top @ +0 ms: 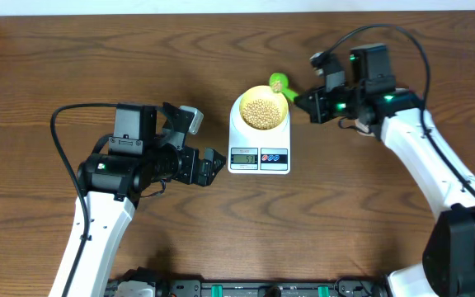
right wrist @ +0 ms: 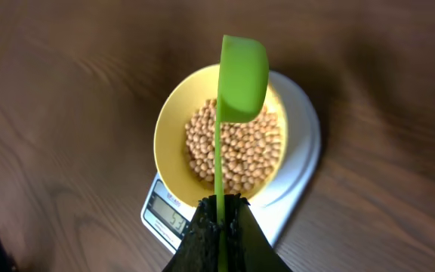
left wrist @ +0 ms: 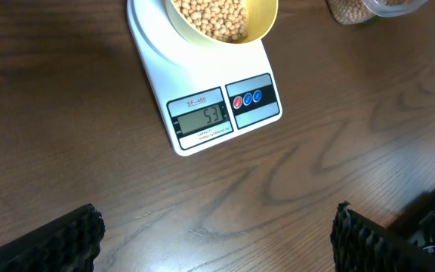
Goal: Scoop item into bowl and weigh 50g on scale
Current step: 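Move the empty green scoop right over the soybean tub with the right gripper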
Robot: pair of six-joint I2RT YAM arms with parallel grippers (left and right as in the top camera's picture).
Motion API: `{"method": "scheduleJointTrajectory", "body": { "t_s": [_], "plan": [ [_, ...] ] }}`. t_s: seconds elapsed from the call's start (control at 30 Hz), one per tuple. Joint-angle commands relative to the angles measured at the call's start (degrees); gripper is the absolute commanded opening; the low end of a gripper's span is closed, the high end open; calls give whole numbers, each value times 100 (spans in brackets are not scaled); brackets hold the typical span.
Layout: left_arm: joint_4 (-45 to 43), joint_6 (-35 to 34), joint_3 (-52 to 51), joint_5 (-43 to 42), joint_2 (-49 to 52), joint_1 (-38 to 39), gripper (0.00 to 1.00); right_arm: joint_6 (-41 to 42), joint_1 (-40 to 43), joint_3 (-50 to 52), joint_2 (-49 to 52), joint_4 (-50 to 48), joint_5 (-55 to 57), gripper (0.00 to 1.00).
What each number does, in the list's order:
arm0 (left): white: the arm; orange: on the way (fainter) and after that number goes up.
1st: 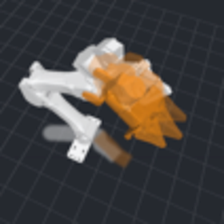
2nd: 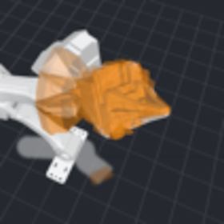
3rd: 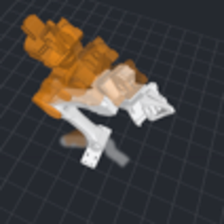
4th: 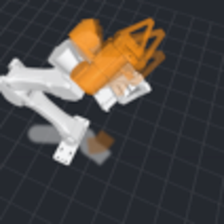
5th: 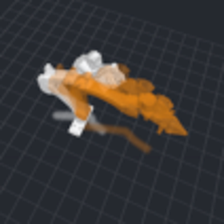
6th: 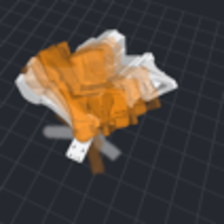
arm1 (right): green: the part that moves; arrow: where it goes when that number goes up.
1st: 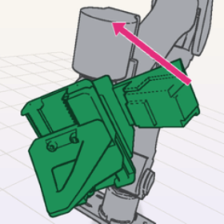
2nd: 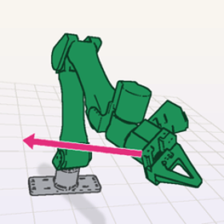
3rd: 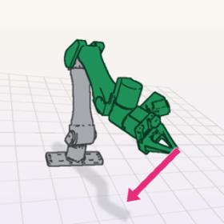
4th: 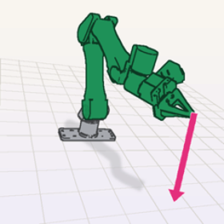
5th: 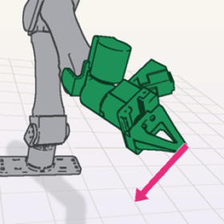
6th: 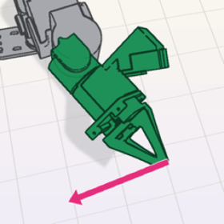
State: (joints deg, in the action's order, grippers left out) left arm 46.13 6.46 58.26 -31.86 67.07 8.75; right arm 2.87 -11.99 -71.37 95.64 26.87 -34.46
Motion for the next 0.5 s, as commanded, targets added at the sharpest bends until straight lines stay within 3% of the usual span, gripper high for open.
{"method": "scheduleJointTrajectory", "body": {
  "t_s": [0.0,0.47],
  "plan": [
    [9,101,11,-94,2,11,98,96,219,-20,-326,83,-282,1],
    [9,103,11,-94,2,11,98,70,1473,-20,-953,1661,-234,1]
  ]
}}
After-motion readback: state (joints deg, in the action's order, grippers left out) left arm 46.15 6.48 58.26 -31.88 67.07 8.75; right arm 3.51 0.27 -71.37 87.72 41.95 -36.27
